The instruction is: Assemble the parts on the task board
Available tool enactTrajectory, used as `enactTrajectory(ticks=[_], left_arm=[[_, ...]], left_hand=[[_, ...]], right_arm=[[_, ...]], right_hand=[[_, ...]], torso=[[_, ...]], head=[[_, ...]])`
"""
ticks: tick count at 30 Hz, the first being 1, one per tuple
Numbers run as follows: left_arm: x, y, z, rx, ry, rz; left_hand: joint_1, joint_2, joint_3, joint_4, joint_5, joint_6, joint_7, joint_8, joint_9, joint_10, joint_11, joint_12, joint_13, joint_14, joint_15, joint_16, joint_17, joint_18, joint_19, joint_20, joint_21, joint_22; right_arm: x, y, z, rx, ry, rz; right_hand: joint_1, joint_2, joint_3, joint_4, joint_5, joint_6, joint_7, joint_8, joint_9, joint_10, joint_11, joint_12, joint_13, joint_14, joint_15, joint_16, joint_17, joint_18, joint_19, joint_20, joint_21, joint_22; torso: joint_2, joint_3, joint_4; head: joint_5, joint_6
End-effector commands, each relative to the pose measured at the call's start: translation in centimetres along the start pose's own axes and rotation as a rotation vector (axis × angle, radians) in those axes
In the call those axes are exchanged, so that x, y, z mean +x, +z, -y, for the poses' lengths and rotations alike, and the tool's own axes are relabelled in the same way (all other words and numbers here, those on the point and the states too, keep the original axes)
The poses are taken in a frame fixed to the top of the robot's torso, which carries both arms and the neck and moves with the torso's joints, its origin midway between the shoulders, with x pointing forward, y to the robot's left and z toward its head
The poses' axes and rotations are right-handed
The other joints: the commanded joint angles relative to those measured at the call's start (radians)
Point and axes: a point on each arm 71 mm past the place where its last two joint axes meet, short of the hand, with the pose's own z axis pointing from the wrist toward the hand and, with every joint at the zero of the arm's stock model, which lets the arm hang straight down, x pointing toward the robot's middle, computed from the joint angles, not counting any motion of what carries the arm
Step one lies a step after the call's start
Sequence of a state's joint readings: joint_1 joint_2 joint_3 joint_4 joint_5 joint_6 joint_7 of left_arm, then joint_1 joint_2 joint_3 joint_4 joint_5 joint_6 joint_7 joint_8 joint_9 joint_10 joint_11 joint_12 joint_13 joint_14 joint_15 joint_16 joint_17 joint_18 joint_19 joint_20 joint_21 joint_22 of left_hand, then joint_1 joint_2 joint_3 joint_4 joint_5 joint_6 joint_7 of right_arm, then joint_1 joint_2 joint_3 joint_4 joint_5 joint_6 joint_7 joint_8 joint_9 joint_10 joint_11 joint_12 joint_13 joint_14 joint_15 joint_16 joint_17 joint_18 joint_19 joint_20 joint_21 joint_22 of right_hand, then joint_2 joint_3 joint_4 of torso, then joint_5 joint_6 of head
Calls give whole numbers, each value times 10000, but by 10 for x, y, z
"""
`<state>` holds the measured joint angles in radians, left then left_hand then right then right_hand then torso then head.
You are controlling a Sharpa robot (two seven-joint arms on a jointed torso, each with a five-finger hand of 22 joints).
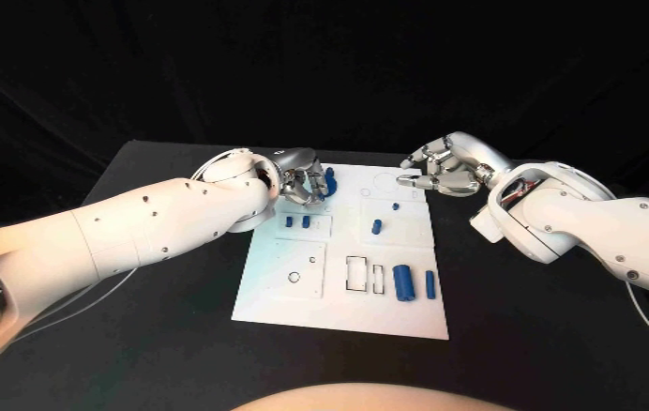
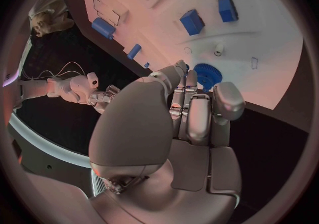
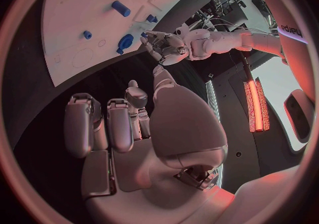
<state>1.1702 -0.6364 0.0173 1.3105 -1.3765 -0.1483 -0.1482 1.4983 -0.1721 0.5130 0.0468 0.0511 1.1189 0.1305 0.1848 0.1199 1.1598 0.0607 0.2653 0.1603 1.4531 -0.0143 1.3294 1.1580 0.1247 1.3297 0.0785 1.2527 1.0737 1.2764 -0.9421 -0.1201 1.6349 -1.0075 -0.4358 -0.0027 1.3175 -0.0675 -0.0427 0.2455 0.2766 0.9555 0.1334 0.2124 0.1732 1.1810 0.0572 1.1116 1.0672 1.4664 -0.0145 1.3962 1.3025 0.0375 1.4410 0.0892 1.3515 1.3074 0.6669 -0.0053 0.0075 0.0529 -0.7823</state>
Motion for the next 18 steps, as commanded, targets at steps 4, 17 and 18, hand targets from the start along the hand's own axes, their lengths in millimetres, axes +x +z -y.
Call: enactTrajectory(ticks=[4,17,18], left_arm=[[-4,-7,-10,-297,-336,-173],[-5,-11,-28,-748,-454,-509],[-4,-10,-28,-769,-454,-531]], left_hand=[[-159,-2,14,-59,1,54,10,-79,-9,90,23,-52,6,73,10,66,16,-197,74,20,52,10],[-399,-60,-41,-4,1,103,-10,-137,-19,136,17,-144,2,58,15,35,-69,-195,65,32,56,15],[-399,-60,-41,-4,1,103,-10,-137,-19,136,17,-144,2,58,15,35,-69,-195,65,32,56,15]], right_arm=[[0,0,0,-78,-55,-56],[1,0,-1,-103,-50,-73],[1,0,-1,-108,-49,-76]], right_hand=[[31,82,-44,-14,61,-15,27,34,13,-59,-28,-1,11,411,-45,-44,-10,200,-80,3,-55,1104],[31,82,-44,-14,61,-15,27,34,13,-59,-28,-1,11,411,-45,-44,-10,200,-80,3,-55,1104],[31,82,-44,-14,61,-15,27,34,13,-59,-28,-1,11,411,-45,-44,-10,200,-80,3,-55,1104]], torso=[[13,-2,-2],[7,-4,-21],[7,0,-25]], head=[[-21,0],[69,-20],[73,-13]])
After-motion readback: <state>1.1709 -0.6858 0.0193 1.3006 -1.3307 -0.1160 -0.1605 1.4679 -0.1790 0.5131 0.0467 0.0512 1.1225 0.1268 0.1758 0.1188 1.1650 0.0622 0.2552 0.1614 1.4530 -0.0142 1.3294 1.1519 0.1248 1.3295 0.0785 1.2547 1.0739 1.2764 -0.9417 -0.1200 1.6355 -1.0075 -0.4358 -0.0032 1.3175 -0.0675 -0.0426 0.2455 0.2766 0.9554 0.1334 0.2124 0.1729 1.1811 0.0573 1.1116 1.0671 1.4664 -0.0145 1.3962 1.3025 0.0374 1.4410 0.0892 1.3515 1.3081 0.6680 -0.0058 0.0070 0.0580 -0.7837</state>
